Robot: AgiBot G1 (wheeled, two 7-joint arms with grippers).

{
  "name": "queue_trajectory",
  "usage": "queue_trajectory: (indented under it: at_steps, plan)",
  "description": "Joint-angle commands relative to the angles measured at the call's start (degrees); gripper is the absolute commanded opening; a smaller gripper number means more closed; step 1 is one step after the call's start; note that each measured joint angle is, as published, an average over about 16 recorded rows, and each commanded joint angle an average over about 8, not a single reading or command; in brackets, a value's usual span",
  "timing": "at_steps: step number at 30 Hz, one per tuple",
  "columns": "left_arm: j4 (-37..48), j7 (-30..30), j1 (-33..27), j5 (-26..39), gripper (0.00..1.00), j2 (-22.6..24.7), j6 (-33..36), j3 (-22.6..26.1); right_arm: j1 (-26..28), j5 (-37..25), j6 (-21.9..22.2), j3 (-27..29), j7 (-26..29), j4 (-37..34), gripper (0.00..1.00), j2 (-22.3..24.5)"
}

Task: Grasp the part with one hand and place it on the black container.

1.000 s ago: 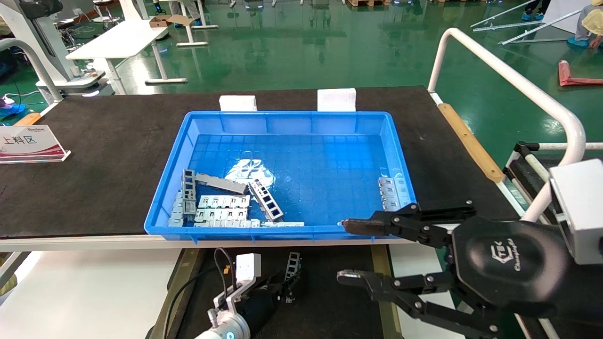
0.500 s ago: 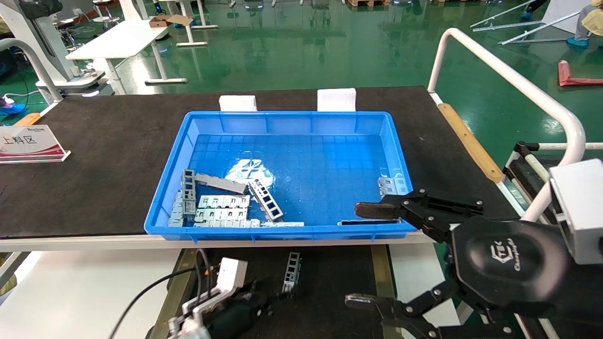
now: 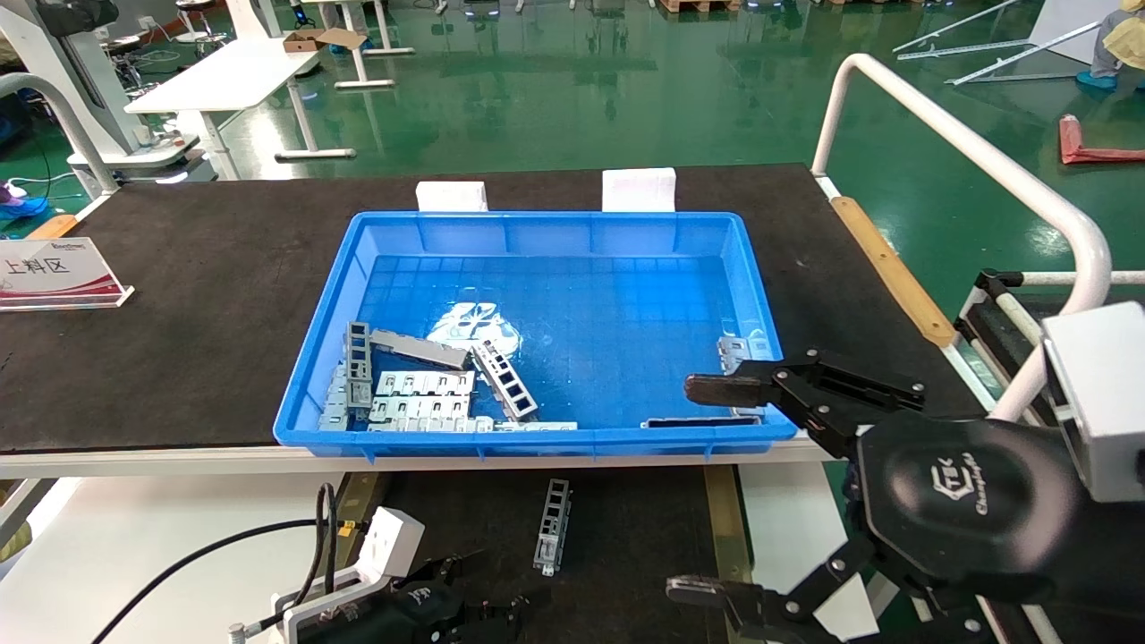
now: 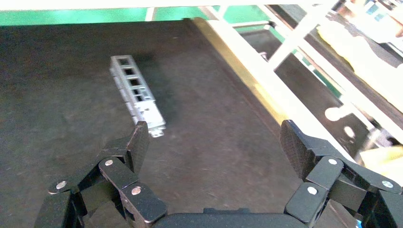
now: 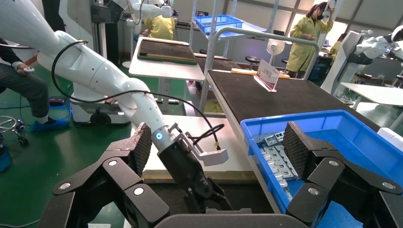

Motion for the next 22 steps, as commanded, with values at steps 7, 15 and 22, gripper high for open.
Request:
queue_trajectory:
  at_steps: [7, 15, 22]
  plan:
    - [-3.45, -0.94, -0.38, -1.26, 1.00, -4.28, 3.47, -0.86, 0.01, 0.02, 0.01, -0.02, -0.01, 0.00, 1.00, 0.01]
    - [-7.63, -2.58, 0.28, -3.66, 1.00, -9.01, 4.86, -2.55, 0.01, 0.03, 0.02, -0.05, -0.02, 0.00, 1.00, 0.02]
    - [-9.99, -3.07, 0.76, -4.93, 1.00, -11.21, 4.78, -3.68, 0.01, 0.04, 0.03, -0.06, -0.03, 0.00, 1.00, 0.03]
